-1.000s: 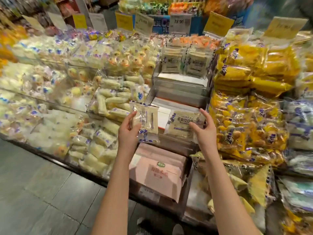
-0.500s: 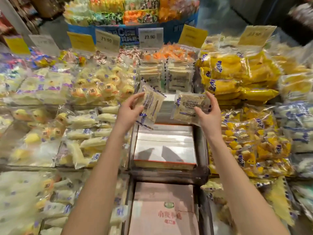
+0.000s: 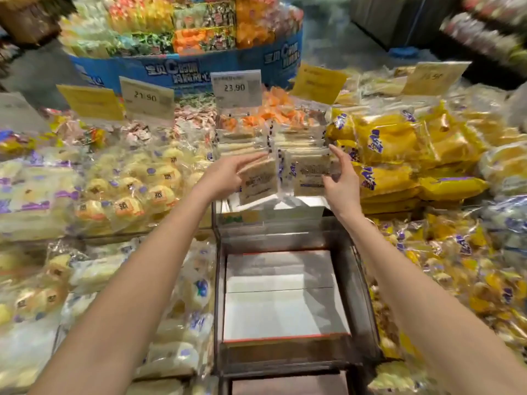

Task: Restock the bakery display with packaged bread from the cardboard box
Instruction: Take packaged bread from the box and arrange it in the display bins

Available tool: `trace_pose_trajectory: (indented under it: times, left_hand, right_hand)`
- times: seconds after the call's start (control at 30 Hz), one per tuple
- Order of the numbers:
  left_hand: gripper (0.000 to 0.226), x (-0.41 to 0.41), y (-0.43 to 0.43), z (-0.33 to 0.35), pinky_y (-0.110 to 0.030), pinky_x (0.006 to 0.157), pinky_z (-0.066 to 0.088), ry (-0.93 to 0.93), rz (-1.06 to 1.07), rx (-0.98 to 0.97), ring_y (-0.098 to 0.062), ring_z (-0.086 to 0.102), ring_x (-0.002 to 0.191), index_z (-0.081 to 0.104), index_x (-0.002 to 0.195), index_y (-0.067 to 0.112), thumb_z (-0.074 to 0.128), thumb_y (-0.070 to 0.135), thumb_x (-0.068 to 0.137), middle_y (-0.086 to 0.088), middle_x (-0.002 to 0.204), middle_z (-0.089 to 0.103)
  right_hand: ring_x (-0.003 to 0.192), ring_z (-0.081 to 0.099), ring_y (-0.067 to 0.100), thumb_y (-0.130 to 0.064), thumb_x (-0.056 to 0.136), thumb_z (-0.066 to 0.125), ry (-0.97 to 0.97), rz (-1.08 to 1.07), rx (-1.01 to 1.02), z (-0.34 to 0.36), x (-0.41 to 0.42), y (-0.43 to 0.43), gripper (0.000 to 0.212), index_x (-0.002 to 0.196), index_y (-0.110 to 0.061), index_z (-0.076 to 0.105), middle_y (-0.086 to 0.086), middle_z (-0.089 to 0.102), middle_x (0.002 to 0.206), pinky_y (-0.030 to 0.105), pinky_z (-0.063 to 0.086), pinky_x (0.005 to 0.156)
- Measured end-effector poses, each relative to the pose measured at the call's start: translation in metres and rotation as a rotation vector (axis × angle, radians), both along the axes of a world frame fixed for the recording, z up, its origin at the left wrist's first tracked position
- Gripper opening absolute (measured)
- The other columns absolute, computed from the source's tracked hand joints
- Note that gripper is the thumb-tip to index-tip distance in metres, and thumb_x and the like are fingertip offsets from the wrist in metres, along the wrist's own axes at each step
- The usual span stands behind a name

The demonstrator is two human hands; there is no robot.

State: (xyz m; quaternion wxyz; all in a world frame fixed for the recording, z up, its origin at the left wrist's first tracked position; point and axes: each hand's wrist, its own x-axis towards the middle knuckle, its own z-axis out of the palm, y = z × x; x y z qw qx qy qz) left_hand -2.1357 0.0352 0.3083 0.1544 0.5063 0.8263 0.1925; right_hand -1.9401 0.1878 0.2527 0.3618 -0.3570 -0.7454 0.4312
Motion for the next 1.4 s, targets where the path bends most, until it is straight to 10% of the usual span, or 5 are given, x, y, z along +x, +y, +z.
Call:
trace_pose_trajectory:
  times: [0.27,0.47,0.7,1.2,1.4]
  left_hand:
    - [0.076,-0.019,0.03,-0.034,-0.038,0.098,0.045,0.559,-0.005,0.034,-0.024,0.056,0.114,0.035,0.149,0.036,0.06,-0.002,0.089,-0.003,0.13,0.06]
    - [0.075,-0.002,0.03,-0.071,-0.047,0.123,0.007,0.547,-0.053,-0.097,-0.031,0.008,0.151,0.014,0.156,0.013,0.054,0.036,0.098,-0.014,0.164,0.006]
    - [0.099,-0.012,0.028,-0.076,-0.052,0.122,-0.005,0.651,-0.12,-0.199,-0.025,-0.013,0.151,-0.013,0.155,0.019,0.057,0.048,0.093,-0.007,0.164,-0.014]
    - [0.084,-0.017,0.018,-0.098,-0.073,0.107,-0.011,1.004,-0.299,-0.186,-0.04,-0.028,0.144,0.012,0.155,0.021,0.061,0.015,0.087,-0.012,0.153,-0.037]
    - [0.097,-0.02,0.017,-0.089,-0.071,0.11,-0.007,0.988,-0.294,-0.333,-0.041,-0.029,0.144,-0.011,0.156,0.031,0.062,0.026,0.091,-0.006,0.148,-0.045]
  right_hand:
    - [0.133,0.038,0.023,0.018,0.083,0.047,-0.103,-0.056,0.124,-0.015,-0.028,0.016,0.075,0.149,-0.015,0.033,0.013,0.039,0.141,0.031,0.033,0.114]
    - [0.149,0.002,0.037,-0.018,0.088,0.069,-0.471,-0.031,0.385,-0.038,-0.036,0.015,0.079,0.153,-0.017,0.023,0.02,0.004,0.16,0.051,0.024,0.116]
    - [0.148,0.005,0.045,-0.039,0.072,0.084,-0.69,0.048,0.869,-0.056,-0.042,0.031,0.105,0.155,-0.022,0.021,0.019,0.018,0.161,0.059,-0.003,0.116]
    - [0.147,0.009,0.048,-0.019,0.09,0.068,-0.673,0.189,1.277,-0.057,-0.045,0.058,0.091,0.155,-0.041,0.008,0.027,0.011,0.16,0.068,0.0,0.112]
    - [0.147,0.011,0.046,-0.018,0.089,0.067,-0.72,0.143,1.227,-0.052,-0.054,0.05,0.092,0.155,-0.042,0.006,0.026,0.015,0.159,0.069,-0.001,0.11]
